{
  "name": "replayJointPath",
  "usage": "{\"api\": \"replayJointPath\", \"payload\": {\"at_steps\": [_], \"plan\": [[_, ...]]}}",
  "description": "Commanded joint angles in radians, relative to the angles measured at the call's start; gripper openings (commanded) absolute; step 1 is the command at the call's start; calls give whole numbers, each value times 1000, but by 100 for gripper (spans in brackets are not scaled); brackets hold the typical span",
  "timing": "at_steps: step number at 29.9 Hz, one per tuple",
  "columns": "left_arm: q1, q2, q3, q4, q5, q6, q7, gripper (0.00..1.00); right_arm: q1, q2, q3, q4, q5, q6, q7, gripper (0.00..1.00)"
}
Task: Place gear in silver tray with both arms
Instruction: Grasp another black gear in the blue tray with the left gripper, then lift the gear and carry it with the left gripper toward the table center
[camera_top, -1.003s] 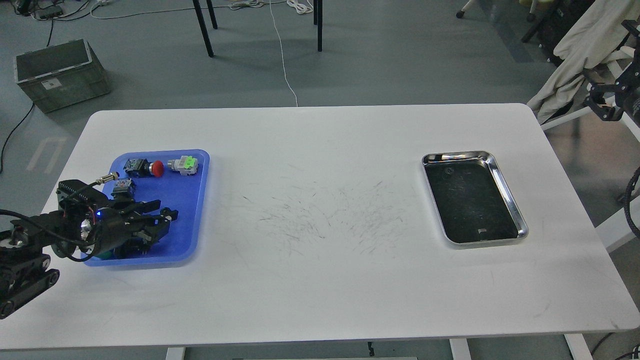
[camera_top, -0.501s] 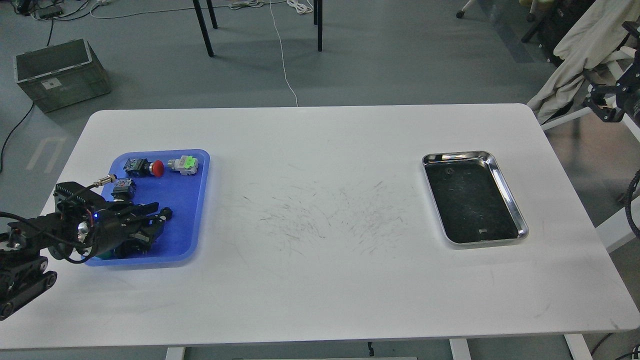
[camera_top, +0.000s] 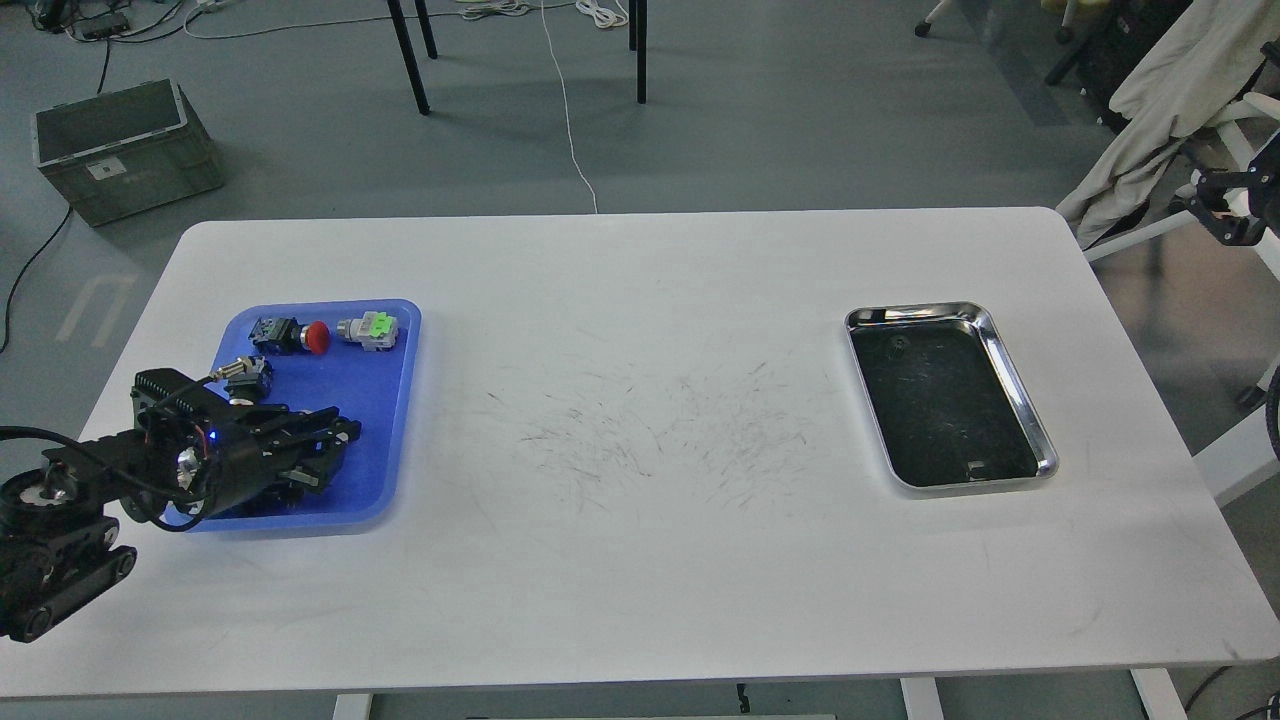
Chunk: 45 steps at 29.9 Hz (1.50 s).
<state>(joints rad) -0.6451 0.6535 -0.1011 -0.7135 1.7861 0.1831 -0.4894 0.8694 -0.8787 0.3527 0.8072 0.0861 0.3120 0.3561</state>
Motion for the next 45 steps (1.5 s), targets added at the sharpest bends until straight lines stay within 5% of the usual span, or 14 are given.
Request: {"api": "replayJointPath", "payload": {"at_steps": [1,6,23,31,40,45], "plan": [[-1,6,1,3,10,-1,1,18,-4,0,-1,0,0,-1,0,96],[1,21,1,2,32,-1,1,10,-4,1,-1,-2,0,-1,1,96],[-45,176,-14,-76,-28,-20,1,8,-10,14,-1,-8,-28,2,1,96],[-143,227,-17,-213,-224,-120,1,8,-12,14,-1,-13,-31,4,1,96],[-364,140,-5,-253,-197,-228,1,5,-10,14,-1,-10,-55,4,1,96],[-452,-23,-3,-244,-107,-290,1,4,-9,14,0,-10,-66,-1,1,96]]}}
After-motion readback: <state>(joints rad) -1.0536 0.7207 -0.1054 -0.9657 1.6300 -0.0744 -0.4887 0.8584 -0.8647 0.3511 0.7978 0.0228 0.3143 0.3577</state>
